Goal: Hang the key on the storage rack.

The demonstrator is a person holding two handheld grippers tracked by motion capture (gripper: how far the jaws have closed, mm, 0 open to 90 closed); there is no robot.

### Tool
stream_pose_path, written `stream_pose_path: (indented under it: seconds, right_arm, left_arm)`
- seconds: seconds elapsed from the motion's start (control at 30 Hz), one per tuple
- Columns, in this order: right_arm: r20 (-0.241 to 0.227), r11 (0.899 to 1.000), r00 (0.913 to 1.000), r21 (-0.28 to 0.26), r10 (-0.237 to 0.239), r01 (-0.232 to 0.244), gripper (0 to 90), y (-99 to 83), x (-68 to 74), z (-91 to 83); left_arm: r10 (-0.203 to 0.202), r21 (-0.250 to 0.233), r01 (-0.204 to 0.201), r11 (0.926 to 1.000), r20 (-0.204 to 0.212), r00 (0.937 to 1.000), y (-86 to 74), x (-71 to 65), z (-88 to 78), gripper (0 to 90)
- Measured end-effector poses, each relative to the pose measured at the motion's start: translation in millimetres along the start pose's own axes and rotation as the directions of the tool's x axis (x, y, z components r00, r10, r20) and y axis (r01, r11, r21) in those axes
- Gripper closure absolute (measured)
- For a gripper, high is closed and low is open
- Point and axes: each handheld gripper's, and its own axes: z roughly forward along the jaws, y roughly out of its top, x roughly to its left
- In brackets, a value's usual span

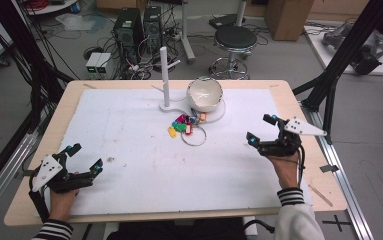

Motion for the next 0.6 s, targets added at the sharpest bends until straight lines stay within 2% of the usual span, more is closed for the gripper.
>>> stream_pose_path:
  seconds: [0.03, 0.1, 0.13, 0.17, 0.23, 0.27, 0.3, 0.37, 0.4, 0.43, 0.53, 0.57, 0.6]
  right_arm:
    - [-0.029, 1.0, 0.9996, 0.016, -0.003, 0.004, 2.1, 17.7, -4.0, 6.2]
    - [-0.054, 0.999, 0.9985, 0.039, 0.002, 0.001, 2.1, 29.7, -6.3, 11.8]
    - [-0.054, 0.999, 0.9985, 0.039, 0.002, 0.001, 2.1, 29.7, -6.3, 11.8]
    - [-0.087, 0.998, 0.9962, 0.064, 0.004, 0.001, 2.1, 41.5, -8.6, 19.3]
    - [-0.104, 0.997, 0.9945, 0.076, 0.006, 0.002, 2.1, 46.2, -8.7, 23.1]
    - [-0.128, 0.993, 0.9918, 0.12, -0.004, 0.02, 2.1, 54.8, -8.4, 31.7]
    - [-0.128, 0.993, 0.9918, 0.12, -0.004, 0.02, 2.1, 54.8, -8.4, 31.7]
    - [-0.147, 0.987, 0.9889, 0.156, -0.023, 0.046, 2.1, 61.5, -7.6, 41.2]
    - [-0.171, 0.981, 0.9847, 0.183, -0.035, 0.067, 2.1, 66.6, -6.7, 50.4]
    - [-0.171, 0.981, 0.9847, 0.183, -0.035, 0.067, 2.1, 66.6, -6.7, 50.4]
    - [-0.198, 0.968, 0.9792, 0.235, -0.043, 0.09, 2.1, 73.9, -3.6, 68.1]
    - [-0.198, 0.968, 0.9792, 0.235, -0.043, 0.09, 2.1, 73.9, -3.6, 68.1]
    - [-0.218, 0.958, 0.9744, 0.262, -0.057, 0.114, 2.1, 76.6, -1.8, 76.9]
  left_arm:
    - [0.0, 0.0, 0.0, 1.0, 0.0, 1.0, 0.0, 0.0, 0.0, 6.1]
    - [0.0, 0.0, 0.0, 1.0, 0.0, 1.0, 0.0, 0.0, 0.0, 6.1]
    - [0.0, 0.0, 0.0, 1.0, 0.0, 1.0, 0.0, 0.0, 0.0, 6.1]
    - [0.0, 0.0, 0.0, 1.0, 0.0, 1.0, 0.0, 0.0, 0.0, 6.1]
    - [-0.001, -0.003, 0.001, 1.0, 0.0, 1.0, -0.1, -0.2, 0.1, 6.1]
    - [-0.001, -0.003, 0.001, 1.0, 0.001, 1.0, -0.1, -0.2, 0.1, 6.1]
    - [0.0, -0.003, 0.0, 1.0, 0.001, 1.0, -0.1, -0.2, 0.0, 6.1]
    - [0.0, -0.004, 0.0, 1.0, 0.001, 1.0, -0.1, -0.2, 0.0, 6.1]
    - [0.0, -0.004, 0.0, 1.0, 0.001, 1.0, -0.1, -0.2, 0.0, 6.1]
    - [0.0, -0.004, 0.0, 1.0, 0.001, 1.0, -0.1, -0.3, -0.1, 6.1]
    - [0.001, -0.005, -0.001, 1.0, 0.0, 1.0, -0.1, -0.3, -0.1, 6.1]
    - [0.001, -0.005, -0.001, 1.0, 0.0, 1.0, -0.1, -0.3, -0.1, 6.1]
    - [0.0, -0.005, 0.0, 1.0, 0.0, 1.0, -0.1, -0.3, -0.1, 6.1]
